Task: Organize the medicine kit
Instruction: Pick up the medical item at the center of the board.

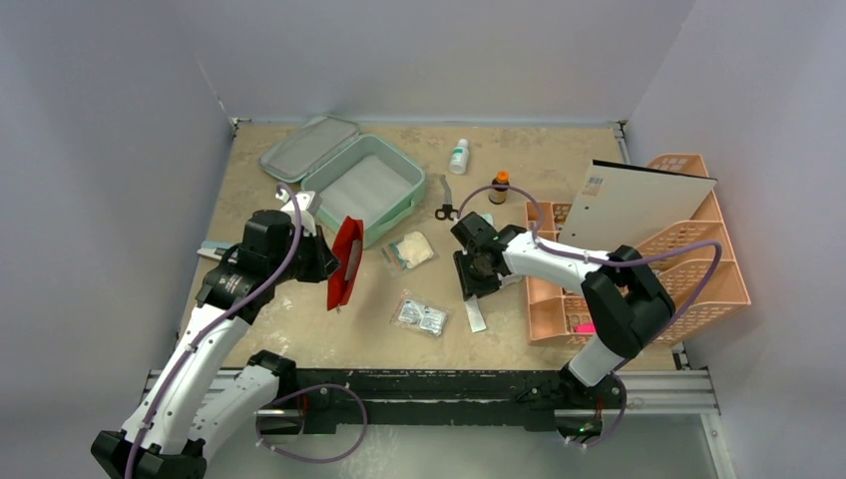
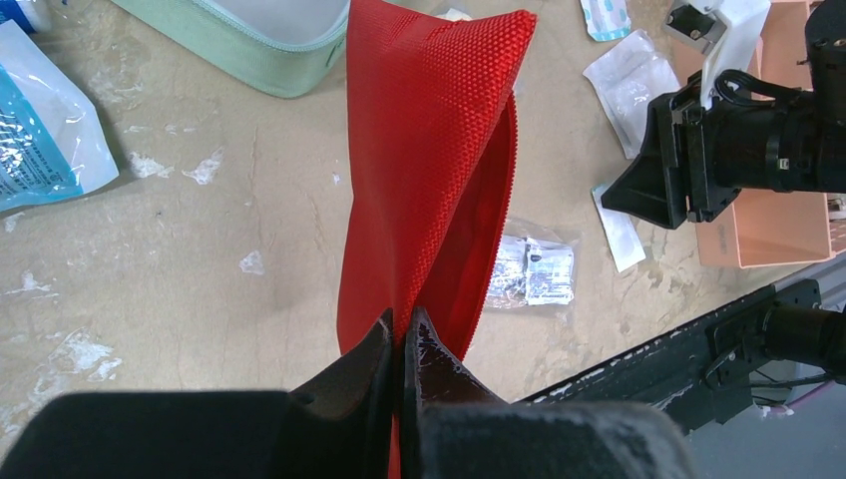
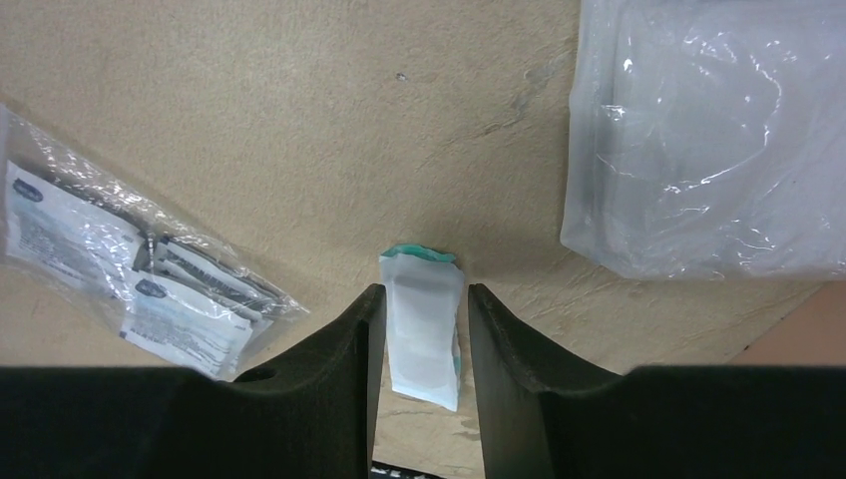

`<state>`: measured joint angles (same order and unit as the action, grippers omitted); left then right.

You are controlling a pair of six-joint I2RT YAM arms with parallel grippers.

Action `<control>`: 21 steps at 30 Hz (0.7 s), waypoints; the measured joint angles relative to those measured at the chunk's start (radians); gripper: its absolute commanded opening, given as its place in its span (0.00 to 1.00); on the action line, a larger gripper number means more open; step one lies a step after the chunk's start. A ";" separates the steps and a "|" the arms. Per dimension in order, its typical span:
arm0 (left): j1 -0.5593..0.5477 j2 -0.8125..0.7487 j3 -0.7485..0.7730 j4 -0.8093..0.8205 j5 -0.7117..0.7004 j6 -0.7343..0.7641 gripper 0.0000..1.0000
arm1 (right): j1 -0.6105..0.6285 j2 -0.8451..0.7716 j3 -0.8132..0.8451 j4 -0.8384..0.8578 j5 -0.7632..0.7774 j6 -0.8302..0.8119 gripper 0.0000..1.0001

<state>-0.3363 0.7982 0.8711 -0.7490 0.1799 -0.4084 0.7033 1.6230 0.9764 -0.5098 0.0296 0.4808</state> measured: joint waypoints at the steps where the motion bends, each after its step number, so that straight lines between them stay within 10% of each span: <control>1: 0.000 0.000 0.000 0.000 0.000 0.000 0.00 | -0.002 0.000 -0.006 0.005 -0.004 -0.001 0.38; 7: 0.000 0.000 0.000 0.000 0.000 0.000 0.00 | -0.017 0.014 -0.035 0.026 -0.029 -0.004 0.32; 13: 0.000 0.000 0.000 0.000 0.000 0.000 0.00 | -0.018 0.014 -0.036 0.048 -0.048 -0.015 0.01; 21: 0.000 0.002 0.000 0.000 0.000 0.000 0.00 | -0.018 -0.035 -0.036 0.044 -0.052 -0.026 0.00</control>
<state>-0.3363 0.8005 0.8711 -0.7490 0.1799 -0.4084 0.6849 1.5883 0.9401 -0.4660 -0.0223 0.4545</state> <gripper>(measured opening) 0.006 0.005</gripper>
